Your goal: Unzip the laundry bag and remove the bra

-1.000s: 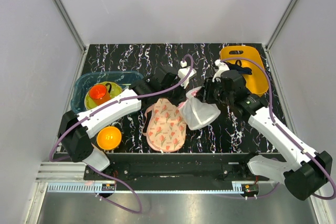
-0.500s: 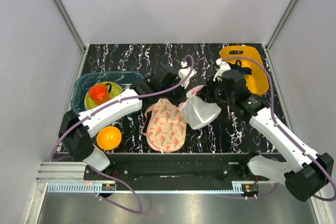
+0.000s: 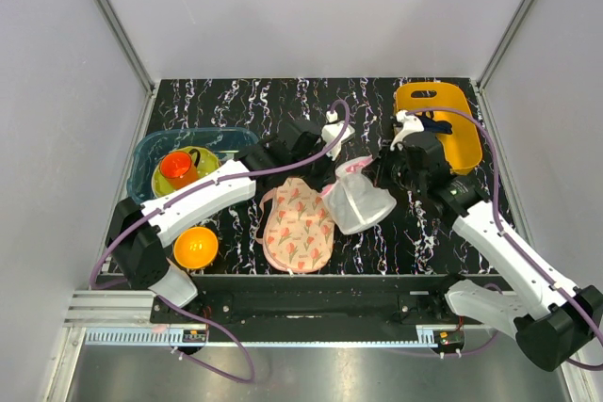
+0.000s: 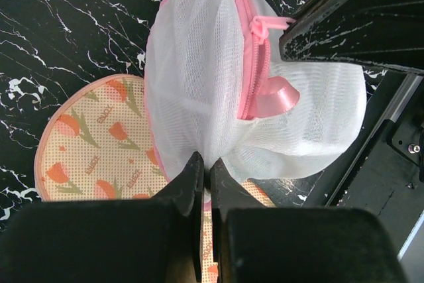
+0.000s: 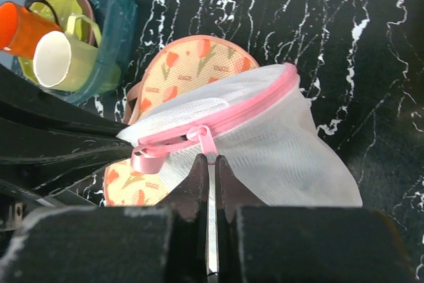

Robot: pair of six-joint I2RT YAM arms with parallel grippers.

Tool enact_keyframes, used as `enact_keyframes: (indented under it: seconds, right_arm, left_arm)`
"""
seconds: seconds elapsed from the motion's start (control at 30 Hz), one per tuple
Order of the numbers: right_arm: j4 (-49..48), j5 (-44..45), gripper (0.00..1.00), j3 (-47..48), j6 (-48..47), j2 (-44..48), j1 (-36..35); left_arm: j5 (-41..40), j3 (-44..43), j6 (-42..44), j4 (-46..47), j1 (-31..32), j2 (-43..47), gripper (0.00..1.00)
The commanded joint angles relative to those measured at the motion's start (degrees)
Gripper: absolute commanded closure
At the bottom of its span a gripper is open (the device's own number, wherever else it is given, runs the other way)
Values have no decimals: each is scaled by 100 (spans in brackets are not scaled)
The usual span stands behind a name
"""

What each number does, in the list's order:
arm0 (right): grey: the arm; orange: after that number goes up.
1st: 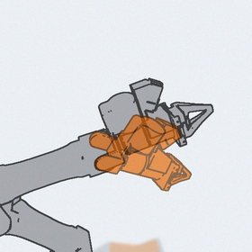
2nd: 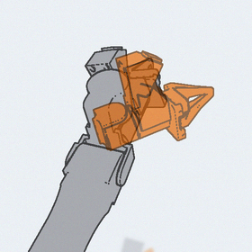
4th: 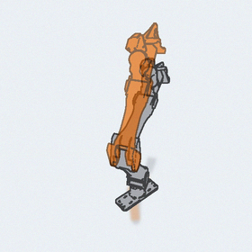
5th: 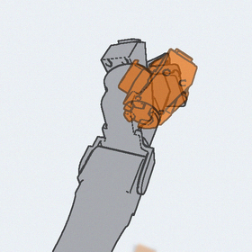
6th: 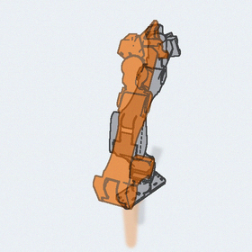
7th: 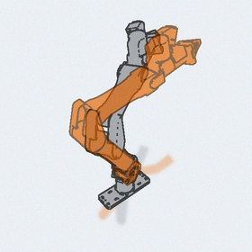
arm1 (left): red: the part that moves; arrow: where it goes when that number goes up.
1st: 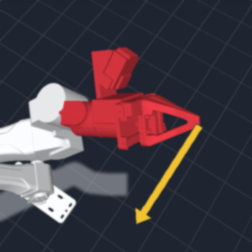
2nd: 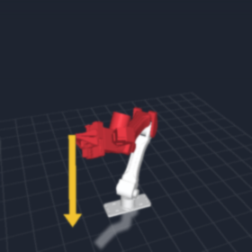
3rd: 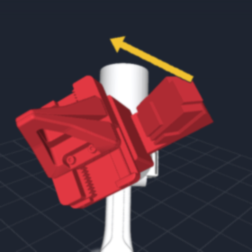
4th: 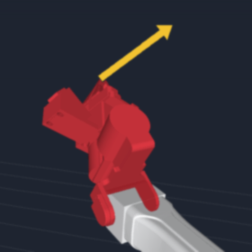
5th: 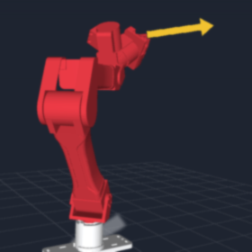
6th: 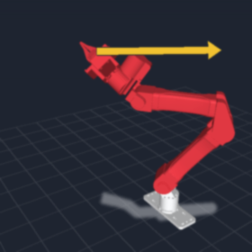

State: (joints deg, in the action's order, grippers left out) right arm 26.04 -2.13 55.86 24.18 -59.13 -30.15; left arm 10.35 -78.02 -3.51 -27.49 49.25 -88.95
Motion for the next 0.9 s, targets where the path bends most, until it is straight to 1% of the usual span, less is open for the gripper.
enact_keyframes:
  seconds: [0.0,0.13,0.2,0.23,0.27,0.33,0.37,0.4,0.43,0.47,0.5,0.53,0.6,0.67,0.73,0.8,0.87]
  right_arm:
    - [67,608,100,-22,-151,104,27]
    - [269,960,100,-31,-230,244,115]
    - [418,899,100,100,-169,420,211]
    - [550,829,100,171,-134,551,211]
    - [586,654,100,232,-99,613,211]
    - [630,390,100,347,103,701,220]
    - [630,84,100,347,235,710,212]
    - [621,-14,100,304,314,728,211]
    - [595,-94,100,242,358,719,211]
    - [604,-155,100,189,437,736,211]
    - [604,-147,100,76,455,763,220]
    - [656,-139,100,22,456,833,220]
    - [700,-121,100,-65,464,956,220]
    - [727,-147,100,-66,429,1096,211]
    - [797,-139,100,-49,386,1115,220]
    - [902,-7,100,-13,306,1080,212]
    - [1016,317,100,-5,254,1053,211]
  left_arm:
    - [143,-179,52,182,23,106,100]
    - [248,-100,192,226,31,158,100]
    - [318,-64,315,357,32,185,100]
    - [362,-99,524,393,32,141,100]
    - [484,-152,587,463,32,97,100]
    - [608,-450,641,472,32,-104,83]
    - [800,-555,650,437,32,-184,69]
    - [906,-809,650,376,23,-254,45]
    - [1029,-925,693,280,23,-394,34]
    - [1248,-1082,737,53,23,-448,28]
    - [1302,-1188,738,-37,14,-492,24]
    - [1355,-1320,729,-99,5,-509,23]
    - [1443,-1321,711,-134,-47,-422,21]
    - [1706,-1146,615,111,-83,-247,18]
    - [1812,-936,553,356,-74,-185,17]
    - [1743,-908,492,393,-74,-272,17]
    - [1427,-995,430,402,-83,-439,18]
